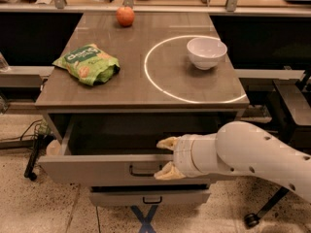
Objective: Close top drawer
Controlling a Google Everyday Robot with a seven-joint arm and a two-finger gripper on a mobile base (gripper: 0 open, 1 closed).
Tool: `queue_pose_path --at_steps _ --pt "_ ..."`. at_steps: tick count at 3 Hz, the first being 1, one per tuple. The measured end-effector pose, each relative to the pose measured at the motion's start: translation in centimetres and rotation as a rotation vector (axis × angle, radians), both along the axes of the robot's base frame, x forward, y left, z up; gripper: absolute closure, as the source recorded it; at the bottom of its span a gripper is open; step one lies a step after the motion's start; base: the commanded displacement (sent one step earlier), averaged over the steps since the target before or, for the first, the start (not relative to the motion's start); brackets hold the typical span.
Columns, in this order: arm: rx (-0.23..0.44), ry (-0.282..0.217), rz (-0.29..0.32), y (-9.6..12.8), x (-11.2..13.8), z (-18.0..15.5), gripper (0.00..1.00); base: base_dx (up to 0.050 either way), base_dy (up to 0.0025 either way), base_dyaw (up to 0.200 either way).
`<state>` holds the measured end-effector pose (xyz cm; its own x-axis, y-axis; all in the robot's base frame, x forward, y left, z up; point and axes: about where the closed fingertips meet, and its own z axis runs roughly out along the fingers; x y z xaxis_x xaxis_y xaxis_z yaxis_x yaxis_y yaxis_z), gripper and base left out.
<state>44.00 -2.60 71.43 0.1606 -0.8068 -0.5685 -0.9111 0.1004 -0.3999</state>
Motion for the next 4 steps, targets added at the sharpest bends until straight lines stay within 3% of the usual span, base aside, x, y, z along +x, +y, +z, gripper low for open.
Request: queue_pose_path --at_steps 1,4 --pt "0.006 0.000 -0.003 0.3 0.2 -0.1 0.00 0.000 0.00000 0.000" --pt "-0.028 0.058 -0.058 -3.6 -2.9 -1.7 0.00 0.000 0.00000 0.000"
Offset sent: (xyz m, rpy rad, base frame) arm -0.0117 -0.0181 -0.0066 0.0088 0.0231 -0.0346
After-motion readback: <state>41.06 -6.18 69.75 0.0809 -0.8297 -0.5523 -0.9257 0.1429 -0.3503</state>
